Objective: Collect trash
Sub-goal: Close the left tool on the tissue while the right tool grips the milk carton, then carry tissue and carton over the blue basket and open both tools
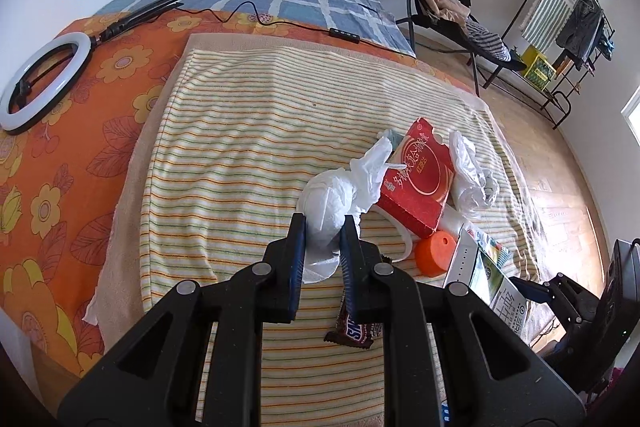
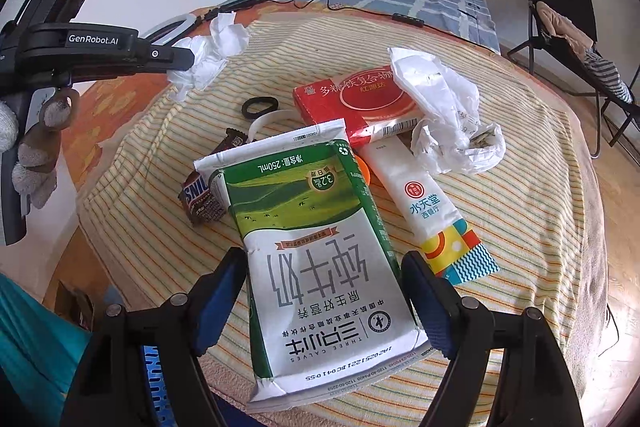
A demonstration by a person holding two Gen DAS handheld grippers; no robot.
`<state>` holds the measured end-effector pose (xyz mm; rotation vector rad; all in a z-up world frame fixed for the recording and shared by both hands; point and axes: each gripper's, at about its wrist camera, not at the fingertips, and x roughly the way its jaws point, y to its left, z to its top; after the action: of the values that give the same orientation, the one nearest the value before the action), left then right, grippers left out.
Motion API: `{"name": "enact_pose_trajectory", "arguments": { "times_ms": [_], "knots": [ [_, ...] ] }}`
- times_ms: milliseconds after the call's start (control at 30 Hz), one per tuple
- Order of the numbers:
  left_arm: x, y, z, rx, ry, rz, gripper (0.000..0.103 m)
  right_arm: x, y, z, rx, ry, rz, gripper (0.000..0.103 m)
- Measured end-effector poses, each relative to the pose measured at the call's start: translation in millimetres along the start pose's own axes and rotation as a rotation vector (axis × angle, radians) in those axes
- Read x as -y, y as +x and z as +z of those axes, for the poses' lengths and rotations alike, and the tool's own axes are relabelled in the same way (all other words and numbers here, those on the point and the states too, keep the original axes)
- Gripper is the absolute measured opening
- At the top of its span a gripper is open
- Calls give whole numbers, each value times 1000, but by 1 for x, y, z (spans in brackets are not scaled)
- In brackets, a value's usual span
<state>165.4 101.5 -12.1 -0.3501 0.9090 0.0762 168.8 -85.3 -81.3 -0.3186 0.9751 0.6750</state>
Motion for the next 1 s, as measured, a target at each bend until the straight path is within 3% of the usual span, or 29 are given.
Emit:
{"name": "enact_pose_trajectory", "arguments": {
  "times_ms": [633,1000],
  "knots": [
    [48,-69,-86,0,109,-30,15,-19,-72,-38,98,43,12,81],
    [63,-98,-168,21,-45,-64,15,-23,-108,-86,93,78,5,81]
  ]
}}
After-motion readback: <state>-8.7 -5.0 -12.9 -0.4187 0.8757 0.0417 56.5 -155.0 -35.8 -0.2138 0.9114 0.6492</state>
